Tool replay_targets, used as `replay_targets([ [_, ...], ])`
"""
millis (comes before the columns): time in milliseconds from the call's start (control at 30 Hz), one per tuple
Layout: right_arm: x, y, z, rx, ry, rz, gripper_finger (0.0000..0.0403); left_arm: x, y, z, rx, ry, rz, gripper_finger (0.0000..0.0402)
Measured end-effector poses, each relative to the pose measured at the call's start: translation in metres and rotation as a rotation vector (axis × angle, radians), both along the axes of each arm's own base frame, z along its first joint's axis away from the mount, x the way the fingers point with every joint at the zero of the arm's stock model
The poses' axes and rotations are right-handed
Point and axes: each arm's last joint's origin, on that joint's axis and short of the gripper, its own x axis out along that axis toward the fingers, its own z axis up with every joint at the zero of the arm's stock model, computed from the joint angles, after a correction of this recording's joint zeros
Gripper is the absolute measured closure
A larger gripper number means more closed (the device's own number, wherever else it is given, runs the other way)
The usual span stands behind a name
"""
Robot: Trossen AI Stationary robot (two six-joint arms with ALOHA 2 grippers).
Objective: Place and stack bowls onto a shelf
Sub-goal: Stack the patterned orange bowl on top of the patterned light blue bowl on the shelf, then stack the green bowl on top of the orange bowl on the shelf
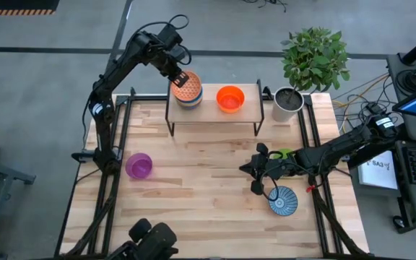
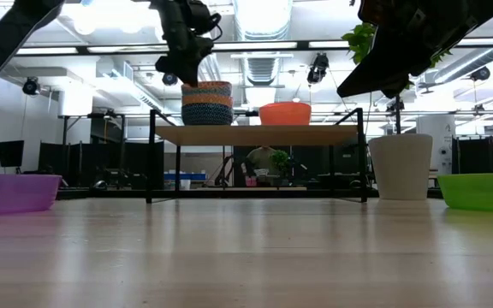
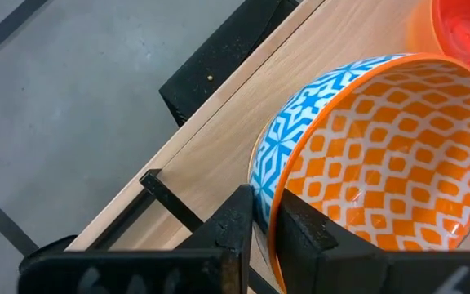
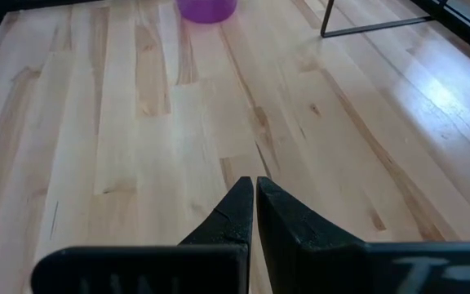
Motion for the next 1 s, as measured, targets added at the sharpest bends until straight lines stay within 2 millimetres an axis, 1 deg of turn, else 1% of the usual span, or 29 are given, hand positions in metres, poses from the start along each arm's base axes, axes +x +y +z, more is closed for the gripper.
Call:
replay_targets([
  [133, 0.000, 0.000, 0.000, 0.000, 0.000, 0.000, 0.0394, 0.001, 0.000, 0.000, 0.000, 0.000, -0.007, 0.0363],
  [333, 0.000, 0.000, 0.000, -0.002, 0.000, 0.001, 0.0394, 0.001, 0.000, 0.000, 0.007, 0.004, -0.021, 0.0323],
  [533, 0.000, 0.000, 0.000, -0.004, 0.000, -0.001, 0.0394, -0.001, -0.001, 0.002, 0.040, 0.025, -0.097, 0.0295],
  [667, 0.000, 0.000, 0.000, -0.009, 0.001, 0.002, 0.0394, -0.004, -0.007, 0.010, 0.073, 0.021, -0.188, 0.0294],
  [767, 0.000, 0.000, 0.000, -0.012, 0.001, 0.002, 0.0394, 0.001, -0.014, 0.017, 0.085, -0.059, -0.258, 0.0303],
  [867, 0.000, 0.000, 0.000, -0.013, 0.001, 0.003, 0.0394, 0.005, -0.024, 0.027, 0.111, -0.139, -0.320, 0.0315],
  [1000, 0.000, 0.000, 0.000, -0.014, 0.001, 0.004, 0.0394, 0.010, -0.044, 0.039, 0.141, -0.187, -0.384, 0.0331],
])
